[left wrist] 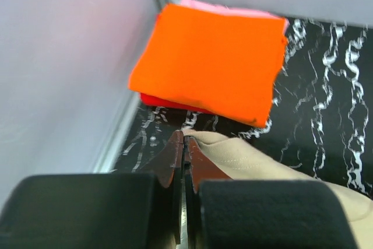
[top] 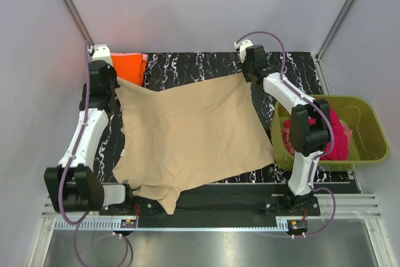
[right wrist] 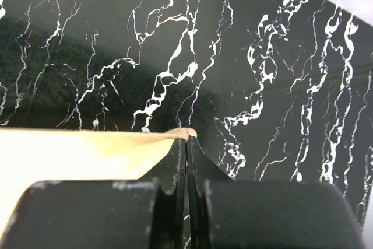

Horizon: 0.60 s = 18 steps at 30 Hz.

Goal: Fold and stack the t-shirts
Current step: Flatten the tshirt out

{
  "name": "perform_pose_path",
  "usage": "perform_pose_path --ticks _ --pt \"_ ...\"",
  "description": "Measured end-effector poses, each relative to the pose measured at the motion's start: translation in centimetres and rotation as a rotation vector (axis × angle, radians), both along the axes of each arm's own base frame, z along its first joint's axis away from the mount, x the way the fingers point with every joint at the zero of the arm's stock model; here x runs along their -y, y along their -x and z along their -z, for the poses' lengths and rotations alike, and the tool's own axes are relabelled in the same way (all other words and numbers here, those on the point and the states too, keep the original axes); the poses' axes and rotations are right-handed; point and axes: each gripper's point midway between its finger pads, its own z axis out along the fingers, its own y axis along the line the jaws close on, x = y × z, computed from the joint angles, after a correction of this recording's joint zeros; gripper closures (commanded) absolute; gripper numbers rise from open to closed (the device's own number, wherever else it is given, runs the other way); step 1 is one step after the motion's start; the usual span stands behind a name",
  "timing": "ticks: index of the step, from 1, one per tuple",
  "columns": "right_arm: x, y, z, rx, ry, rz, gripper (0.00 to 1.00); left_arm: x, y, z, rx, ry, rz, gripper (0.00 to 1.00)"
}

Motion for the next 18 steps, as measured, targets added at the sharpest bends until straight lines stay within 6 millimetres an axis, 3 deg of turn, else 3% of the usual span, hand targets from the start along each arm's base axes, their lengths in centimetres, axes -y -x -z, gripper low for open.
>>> perform_pose_path --ticks 3,7,13,18 --pt "0.0 -0.3 0.1 0.009 0.018 -0.014 1.00 0.7 -1.6 3.5 -0.089 0.026 0.037 1.00" --pt "-0.1 -1.3 1.3 0.009 0.055 -0.035 1.00 1.4 -1.7 7.5 -0.210 0.061 0.065 1.00" --pt "0.3 -2.5 4.9 -0.022 0.142 -0.063 1.00 1.9 -0.9 7.7 -0.224 0.087 0.067 1.00" --pt "0.2 -2.9 5.6 0.010 0.180 -0.110 1.00 1.8 0.0 8.5 -0.255 0.088 0.054 1.00"
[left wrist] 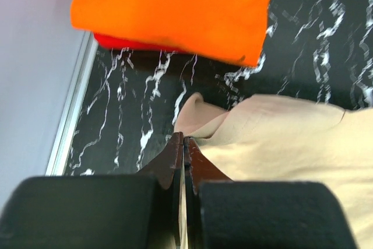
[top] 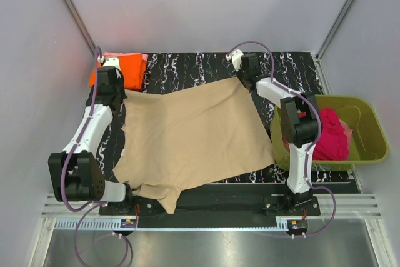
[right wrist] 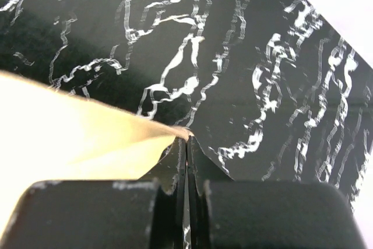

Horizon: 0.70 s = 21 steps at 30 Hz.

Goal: Fold and stack the t-shirts
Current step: Flatten the tshirt out, then fold the tshirt

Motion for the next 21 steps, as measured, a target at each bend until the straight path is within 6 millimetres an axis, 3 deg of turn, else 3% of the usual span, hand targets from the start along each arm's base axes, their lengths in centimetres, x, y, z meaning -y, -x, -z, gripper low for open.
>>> perform_pose_path --ticks 8,18,21 --pt "-0.8 2.2 2.8 -0.009 0.005 -0.151 1.00 -0.9 2.7 2.3 -0.127 -0.007 -0.075 1.00" --pt "-0.8 1.9 -0.2 0.077 -0.044 -0.236 1.00 -0.4 6.7 3.1 -0.155 0.071 -0.142 1.00" --pt "-0.8 2.2 -0.3 0.089 -0.031 -0.262 1.00 -0.3 7.8 2.8 -0.148 0.093 -0.167 1.00"
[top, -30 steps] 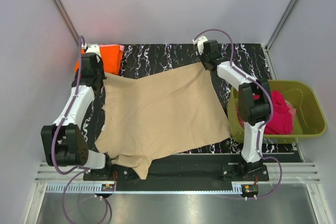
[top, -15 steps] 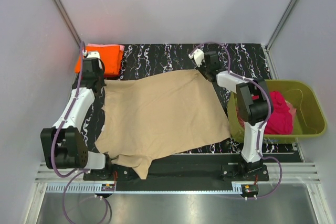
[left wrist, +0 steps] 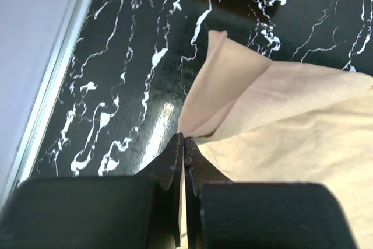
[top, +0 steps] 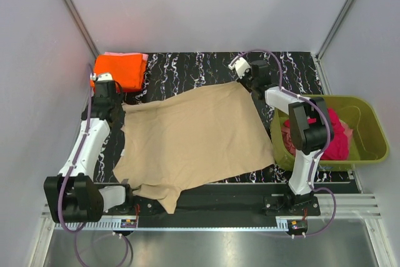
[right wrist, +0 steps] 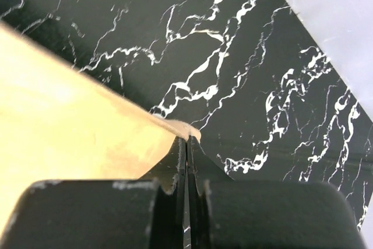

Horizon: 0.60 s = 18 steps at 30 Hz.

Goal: Fold and stack the t-shirts
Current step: Fold the tshirt

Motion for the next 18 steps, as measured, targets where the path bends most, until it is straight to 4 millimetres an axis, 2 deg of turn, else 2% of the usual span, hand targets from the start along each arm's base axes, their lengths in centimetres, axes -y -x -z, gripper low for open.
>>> perform_pose_path --ticks 6,13,18 --pt "0.2 1.3 1.7 -0.032 0.031 -0.036 1.00 -0.3 2.1 -0.8 0.035 0.028 -0.087 1.00" --pt "0.8 2.8 2.8 -0.055 0.071 -0.060 1.00 0.3 5.8 -1.5 0.084 0.125 -0.184 1.00" --pt "1.1 3.3 3.3 -0.060 0.103 -0.077 1.00 0.7 7.6 -0.6 0.070 0.186 -0.249 1.00"
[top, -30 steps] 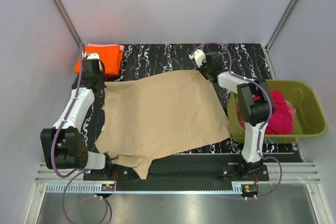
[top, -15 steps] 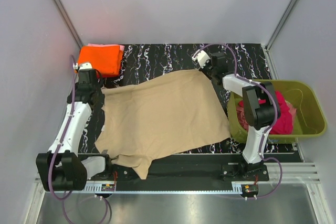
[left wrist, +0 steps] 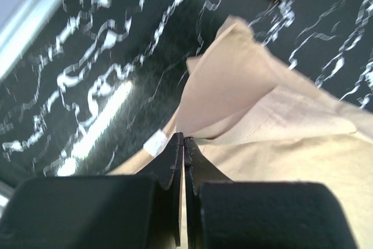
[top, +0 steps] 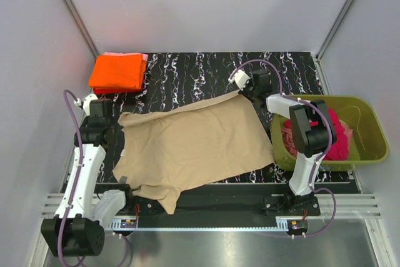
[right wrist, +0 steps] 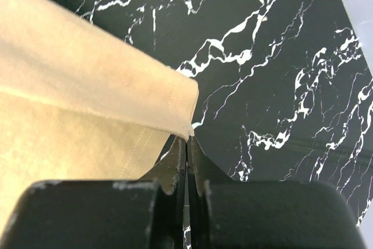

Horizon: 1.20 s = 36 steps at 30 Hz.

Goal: Fold and stack the t-shirts
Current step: Fold the tshirt

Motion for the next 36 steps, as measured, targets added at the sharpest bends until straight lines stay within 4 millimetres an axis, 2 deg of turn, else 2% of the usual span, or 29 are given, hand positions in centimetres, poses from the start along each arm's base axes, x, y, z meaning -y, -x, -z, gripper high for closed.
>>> perform_pose_path --ticks 8,12,21,36 --pt "0.4 1.4 0.7 -0.021 0.037 -0.026 1.00 1.2 2.4 4.5 -0.120 0.111 -0.071 1.00" --pt "0.4 1.9 0.8 -0.030 0.053 -0.055 1.00 1.2 3.4 5.8 -0.157 0.126 -0.111 1.00" --pt "0.4 3.4 2.4 -0.086 0.085 -0.107 1.00 0.1 3.9 5.6 -0.153 0.096 -0.187 1.00" --pt "0.7 4.2 -0.7 -0.027 0.078 -0.116 1.00 0.5 4.6 5.2 -0.126 0.138 -0.248 1.00"
